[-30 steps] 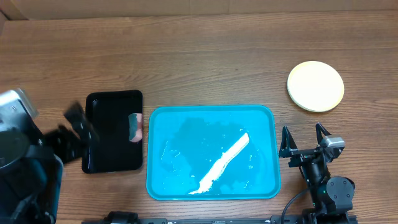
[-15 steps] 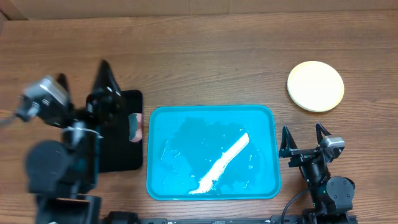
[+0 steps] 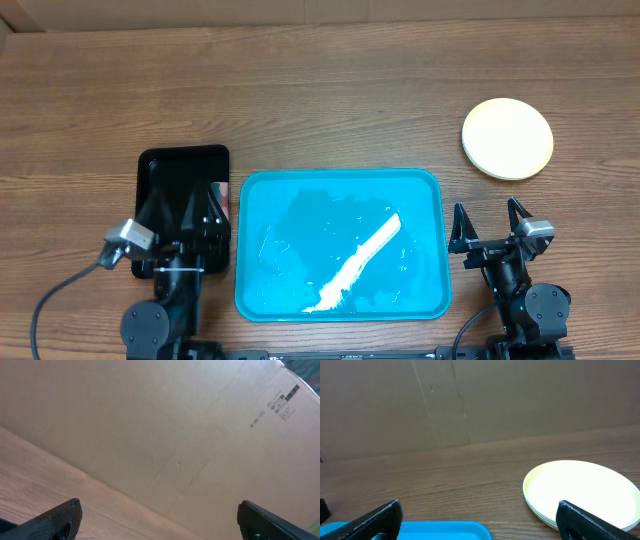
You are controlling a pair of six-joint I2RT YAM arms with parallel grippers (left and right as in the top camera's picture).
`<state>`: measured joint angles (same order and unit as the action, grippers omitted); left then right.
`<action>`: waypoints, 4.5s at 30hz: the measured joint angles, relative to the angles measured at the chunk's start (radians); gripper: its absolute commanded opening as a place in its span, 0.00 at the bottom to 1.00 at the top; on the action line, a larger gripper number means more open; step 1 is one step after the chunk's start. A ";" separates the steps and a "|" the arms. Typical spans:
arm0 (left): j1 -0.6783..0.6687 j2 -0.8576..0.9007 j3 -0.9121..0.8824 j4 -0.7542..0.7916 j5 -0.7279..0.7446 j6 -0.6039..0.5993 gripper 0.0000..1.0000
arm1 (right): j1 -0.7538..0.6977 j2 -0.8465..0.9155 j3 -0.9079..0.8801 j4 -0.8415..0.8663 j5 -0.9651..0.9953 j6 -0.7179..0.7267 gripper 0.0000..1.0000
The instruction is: Clean dirty plates on tray and stack at the side
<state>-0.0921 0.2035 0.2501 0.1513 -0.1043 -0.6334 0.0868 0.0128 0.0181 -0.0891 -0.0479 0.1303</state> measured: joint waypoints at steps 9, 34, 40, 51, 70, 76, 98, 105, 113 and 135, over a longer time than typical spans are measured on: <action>0.000 -0.157 -0.057 0.006 0.000 -0.020 1.00 | 0.000 0.000 0.000 0.000 0.000 0.000 1.00; 0.000 -0.187 -0.235 -0.014 0.148 0.222 1.00 | 0.000 0.000 0.000 0.000 0.000 0.000 1.00; 0.000 -0.189 -0.238 -0.182 0.200 0.323 1.00 | 0.000 0.000 0.000 0.000 0.000 0.000 1.00; 0.000 -0.190 -0.242 -0.219 0.210 0.357 1.00 | 0.000 0.000 0.000 0.000 0.000 0.000 1.00; 0.000 -0.190 -0.242 -0.219 0.210 0.357 1.00 | 0.000 0.000 0.000 0.000 0.000 0.000 1.00; 0.000 -0.190 -0.242 -0.219 0.210 0.357 0.99 | 0.000 0.000 0.000 0.000 0.000 -0.001 1.00; 0.000 -0.190 -0.242 -0.219 0.210 0.357 1.00 | 0.000 0.000 0.000 0.000 0.000 0.000 1.00; 0.000 -0.190 -0.242 -0.219 0.210 0.357 1.00 | 0.000 0.000 0.000 0.000 0.000 0.000 1.00; 0.000 -0.190 -0.242 -0.219 0.210 0.357 1.00 | 0.000 0.000 0.000 0.000 0.000 -0.001 1.00; 0.000 -0.190 -0.242 -0.219 0.210 0.357 1.00 | 0.000 0.000 0.000 0.000 0.000 0.000 1.00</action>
<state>-0.0921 0.0139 0.0082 -0.0673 0.1055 -0.2764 0.0868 0.0128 0.0181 -0.0895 -0.0479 0.1299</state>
